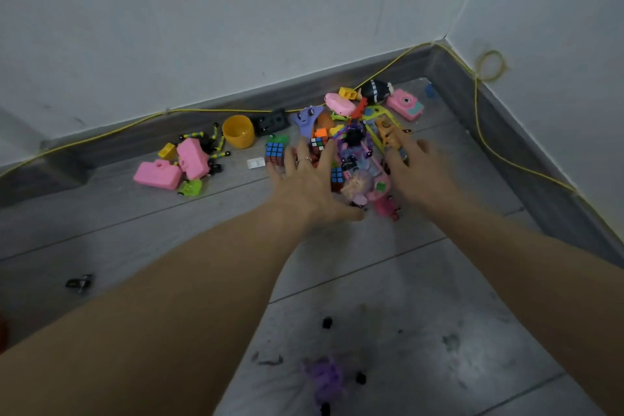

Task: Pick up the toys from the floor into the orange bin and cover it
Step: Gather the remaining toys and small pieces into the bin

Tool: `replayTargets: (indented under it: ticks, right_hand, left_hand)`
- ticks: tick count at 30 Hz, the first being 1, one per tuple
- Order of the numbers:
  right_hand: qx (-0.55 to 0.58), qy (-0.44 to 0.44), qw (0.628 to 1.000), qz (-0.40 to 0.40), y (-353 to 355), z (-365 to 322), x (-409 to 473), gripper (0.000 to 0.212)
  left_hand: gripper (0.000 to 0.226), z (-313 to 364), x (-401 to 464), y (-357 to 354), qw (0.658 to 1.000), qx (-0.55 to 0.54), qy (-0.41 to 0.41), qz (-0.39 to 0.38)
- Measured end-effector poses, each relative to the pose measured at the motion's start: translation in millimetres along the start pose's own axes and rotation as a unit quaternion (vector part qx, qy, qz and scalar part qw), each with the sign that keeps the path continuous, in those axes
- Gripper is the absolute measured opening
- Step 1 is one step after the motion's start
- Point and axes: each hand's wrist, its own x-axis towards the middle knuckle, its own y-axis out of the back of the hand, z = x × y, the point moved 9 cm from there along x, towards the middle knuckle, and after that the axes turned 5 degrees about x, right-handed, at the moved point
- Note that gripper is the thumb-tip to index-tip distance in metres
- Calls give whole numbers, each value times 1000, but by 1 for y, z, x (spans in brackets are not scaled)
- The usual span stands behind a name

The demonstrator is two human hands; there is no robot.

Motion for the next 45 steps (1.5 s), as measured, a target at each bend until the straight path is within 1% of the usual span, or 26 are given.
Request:
replayTargets:
  ticks: [1, 3, 5, 6, 7, 9, 10, 12, 14, 16, 18, 20, 22, 24, 26, 29, 31, 34, 37, 39, 42, 45]
  right_hand:
    - [-6, 9, 1000, -15, -1, 2, 7, 49]
    - [-57, 55, 995, -55, -11, -3, 12, 49]
    - [-106, 97, 986, -81, -26, -7, 12, 59]
    - [-108, 97, 986, -79, -31, -6, 11, 61]
    - [-93, 85, 990, -60, -33, -2, 10, 58]
    - [-59, 66, 996, -1, -28, 0, 5, 43]
    - [-60, 74, 995, 28, -24, -3, 1, 38]
    - [-73, 99, 990, 72, -16, -9, -5, 35]
    - [-85, 97, 988, 86, -10, -8, -3, 39]
    - [-118, 86, 987, 66, -11, -6, 4, 50]
    - [-148, 80, 986, 14, -19, -8, 16, 57]
    - [-145, 50, 987, -48, -28, -8, 26, 56]
    - [-134, 15, 987, -88, -34, -7, 29, 54]
    - [-154, 20, 985, -80, -34, -10, 23, 55]
    - [-177, 52, 981, -51, -33, -12, 16, 54]
    - [-184, 98, 978, -8, -33, -14, 0, 46]
    - [-201, 128, 971, 21, -36, -17, -14, 40]
    - [-219, 153, 963, 43, -43, -20, -39, 34]
    - [-222, 170, 958, 65, -48, -24, -67, 36]
    - [-222, 162, 960, 57, -54, -22, -85, 39]
    - [-247, 165, 953, 55, -60, -22, -114, 35]
    - [-269, 167, 948, 34, -71, -24, -141, 34]
  left_hand:
    - [130, 4, 10, 1, 1000, 13, 1, -1]
    - [127, 8, 20, -1, 999, 30, 3, -26]
    - [123, 12, 24, -6, 998, 39, 5, -54]
    - [119, 12, 24, -8, 997, 40, 5, -64]
    - [114, 13, 23, -10, 997, 40, 6, -72]
    - [105, 12, 21, -11, 997, 36, 8, -75]
    - [102, 11, 20, -11, 997, 35, 9, -74]
    - [98, 9, 18, -11, 997, 41, 3, -69]
    - [94, 9, 15, -9, 995, 72, -16, -62]
    - [92, 10, 10, -4, 991, 113, -45, -53]
    - [95, 10, 3, -2, 985, 149, -72, -48]
    - [102, 9, -3, -7, 976, 189, -89, -54]
    - [104, 6, -7, -14, 973, 204, -92, -61]
    - [100, 2, -10, -16, 978, 180, -82, -67]
    - [96, -1, -12, -17, 984, 149, -77, -66]
    - [89, -11, -18, -16, 990, 108, -67, -60]
    - [85, -18, -25, -18, 991, 98, -61, -60]
    - [80, -32, -40, -21, 995, 69, -41, -61]
    - [67, -48, -58, -22, 998, 9, -12, -55]
    - [62, -57, -69, -23, 998, -16, 3, -59]
    - [65, -65, -86, -22, 997, -42, 14, -69]
    - [64, -69, -108, -21, 996, -38, 20, -78]
